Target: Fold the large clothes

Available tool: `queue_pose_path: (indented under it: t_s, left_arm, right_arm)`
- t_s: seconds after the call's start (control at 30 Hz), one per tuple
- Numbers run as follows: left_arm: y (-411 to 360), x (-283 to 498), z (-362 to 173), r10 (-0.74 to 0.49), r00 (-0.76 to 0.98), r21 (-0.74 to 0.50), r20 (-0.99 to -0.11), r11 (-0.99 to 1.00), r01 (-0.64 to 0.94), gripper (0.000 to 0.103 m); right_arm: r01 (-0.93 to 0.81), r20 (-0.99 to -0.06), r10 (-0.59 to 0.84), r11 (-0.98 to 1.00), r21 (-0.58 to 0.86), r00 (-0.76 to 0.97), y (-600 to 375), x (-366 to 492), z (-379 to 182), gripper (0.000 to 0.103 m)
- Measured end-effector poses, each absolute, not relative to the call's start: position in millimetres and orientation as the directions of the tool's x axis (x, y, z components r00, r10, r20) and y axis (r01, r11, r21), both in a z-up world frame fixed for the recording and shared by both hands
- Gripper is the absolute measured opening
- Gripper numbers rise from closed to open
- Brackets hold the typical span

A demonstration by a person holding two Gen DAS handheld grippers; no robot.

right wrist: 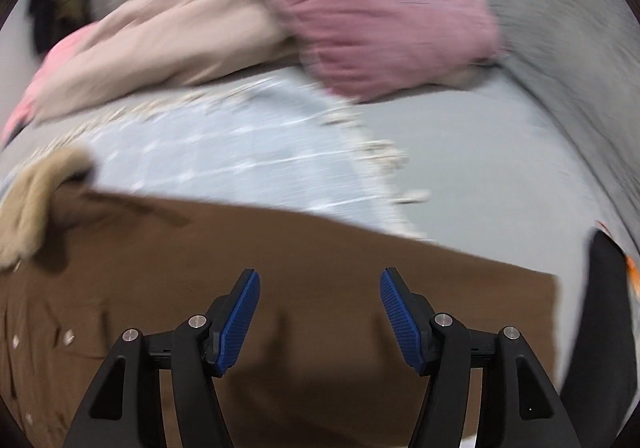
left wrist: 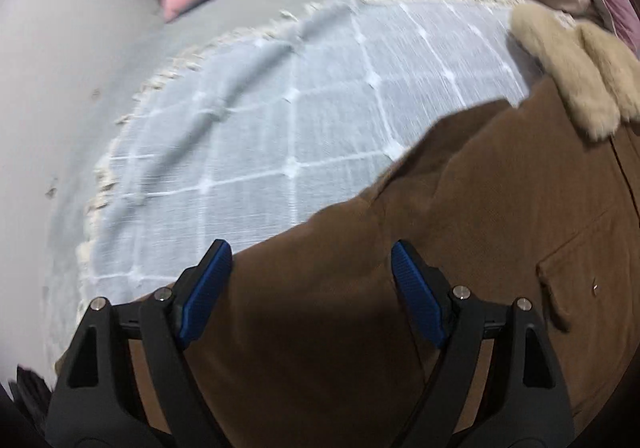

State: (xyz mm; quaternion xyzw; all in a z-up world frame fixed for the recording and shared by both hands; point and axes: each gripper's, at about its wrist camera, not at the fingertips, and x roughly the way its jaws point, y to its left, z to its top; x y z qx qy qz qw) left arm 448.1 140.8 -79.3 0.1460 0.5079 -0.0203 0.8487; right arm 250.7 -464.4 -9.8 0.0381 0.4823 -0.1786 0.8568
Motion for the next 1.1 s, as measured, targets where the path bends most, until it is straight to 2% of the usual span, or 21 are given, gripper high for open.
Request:
queue_pose_path:
  t_s: [0.03,0.07,0.1,0.17,0.2,0.27,0.33,0.47,0.53,0.57,0.67,0.9,1.1]
  left_arm:
    - [140,448,-80,0.099,0.484,0.217,-0.870,0.957,0.194,0.077]
    - [137,447,-81,0.044,0.468,0.166,-0.883,0.961,0.222,0.046]
    - [136,447,-82,-0.007,0.432,0.100,-0.902,0.969,0.224,0.033]
    - [134,444,-73,-0.008,0.464,0.083,-0.886,0.981,0.177,0.016]
    - [138,438,-63,-0.031,0.509,0.050,-0.860,0.988,0.144,0.015]
    - [149,430,-59,-0.055,0.574,0.000,-0.817,0.995,0.096,0.015]
    - [154,439,-81,-0.031,0.542,-0.004,-0.840,0.999,0.052,0.016]
    - [129,441,-82,0.105,0.561,0.118,-0.821,0.993,-0.013,0.028]
    - [124,433,-67,0.131,0.588,0.112,-0.799,0.991,-0.069,0.032]
    - [121,428,-59,0.124,0.605,0.099,-0.787,0.992,-0.075,0.037]
    - [105,410,-37,0.020,0.680,0.026,-0.733,1.000,-0.001,0.068]
    - [36,430,-17,-0.126,0.675,-0.038,-0.727,0.989,0.143,0.069]
    - [-19,458,-26,-0.246,0.686,-0.184,-0.685,0.969,0.163,0.069]
  right_arm:
    - [0.324,-0.843,-0.261,0.940,-0.110,0.471,-455,258,-13,0.064]
    - [0.312,-0.844,-0.255,0.943,-0.111,0.471,-447,265,-17,0.064]
    - [0.304,-0.846,-0.246,0.947,-0.105,0.474,-439,271,-21,0.064]
    - [0.294,-0.847,-0.232,0.951,-0.094,0.478,-428,279,-26,0.064]
    - [0.288,-0.848,-0.226,0.953,-0.091,0.480,-421,283,-30,0.064]
    - [0.280,-0.849,-0.219,0.956,-0.088,0.480,-412,284,-34,0.064]
    - [0.275,-0.849,-0.223,0.957,-0.095,0.479,-403,284,-40,0.064]
    - [0.274,-0.850,-0.238,0.955,-0.116,0.470,-398,280,-45,0.064]
    - [0.269,-0.849,-0.216,0.959,-0.091,0.482,-396,275,-42,0.064]
    - [0.263,-0.847,-0.190,0.963,-0.061,0.497,-393,270,-39,0.064]
    - [0.227,-0.837,-0.128,0.974,-0.004,0.533,-380,263,-34,0.067]
    - [0.125,-0.768,0.093,0.968,0.220,0.634,-331,286,-12,0.069]
    - [0.060,-0.724,0.165,0.960,0.275,0.670,-293,339,11,0.069]
